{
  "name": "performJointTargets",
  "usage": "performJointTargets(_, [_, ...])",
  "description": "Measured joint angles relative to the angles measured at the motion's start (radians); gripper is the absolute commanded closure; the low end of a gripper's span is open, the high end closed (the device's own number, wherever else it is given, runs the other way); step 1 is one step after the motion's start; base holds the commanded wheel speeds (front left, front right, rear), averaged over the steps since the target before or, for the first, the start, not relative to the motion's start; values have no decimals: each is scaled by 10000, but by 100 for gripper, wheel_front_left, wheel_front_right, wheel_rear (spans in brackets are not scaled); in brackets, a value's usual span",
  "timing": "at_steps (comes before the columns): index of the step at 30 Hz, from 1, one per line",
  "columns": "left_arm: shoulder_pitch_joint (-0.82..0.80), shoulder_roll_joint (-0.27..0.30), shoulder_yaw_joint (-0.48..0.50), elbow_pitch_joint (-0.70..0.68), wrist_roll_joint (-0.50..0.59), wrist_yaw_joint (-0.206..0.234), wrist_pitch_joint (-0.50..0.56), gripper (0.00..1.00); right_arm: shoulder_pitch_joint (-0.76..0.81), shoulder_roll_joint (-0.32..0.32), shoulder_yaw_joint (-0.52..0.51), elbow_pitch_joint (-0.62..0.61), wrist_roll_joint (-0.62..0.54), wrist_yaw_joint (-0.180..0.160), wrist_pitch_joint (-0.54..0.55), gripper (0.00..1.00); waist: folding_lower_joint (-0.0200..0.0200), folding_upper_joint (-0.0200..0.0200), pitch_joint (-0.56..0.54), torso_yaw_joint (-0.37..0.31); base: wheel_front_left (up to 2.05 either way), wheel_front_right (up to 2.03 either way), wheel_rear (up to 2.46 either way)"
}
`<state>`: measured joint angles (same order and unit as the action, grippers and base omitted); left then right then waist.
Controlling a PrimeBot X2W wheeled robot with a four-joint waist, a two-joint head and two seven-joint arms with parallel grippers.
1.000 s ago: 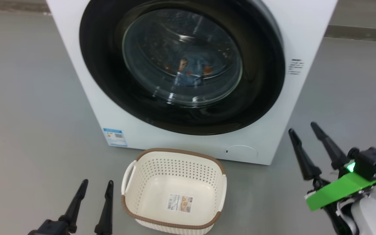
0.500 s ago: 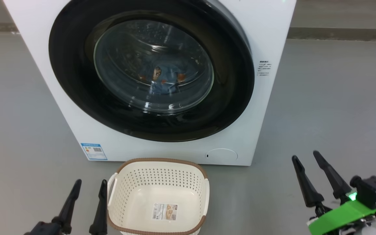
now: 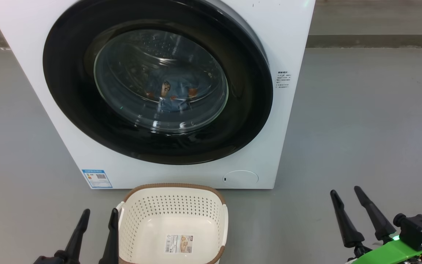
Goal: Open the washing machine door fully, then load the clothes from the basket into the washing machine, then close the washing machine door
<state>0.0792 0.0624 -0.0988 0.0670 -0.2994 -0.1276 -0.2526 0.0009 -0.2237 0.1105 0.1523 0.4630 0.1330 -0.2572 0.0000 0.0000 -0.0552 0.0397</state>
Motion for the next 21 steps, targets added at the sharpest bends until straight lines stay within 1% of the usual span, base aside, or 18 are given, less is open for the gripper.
performJointTargets(5, [0,6,-50,38,-81,0,0,0,3,-13,-280,2,-176,0,0,0,-1,0,-28,-20,0,0,0])
performJointTargets(21, [-1,8,-142,226,-81,0,0,0,3,-13,-347,-6,-311,0,0,0,0,0,-24,33,0,0,0])
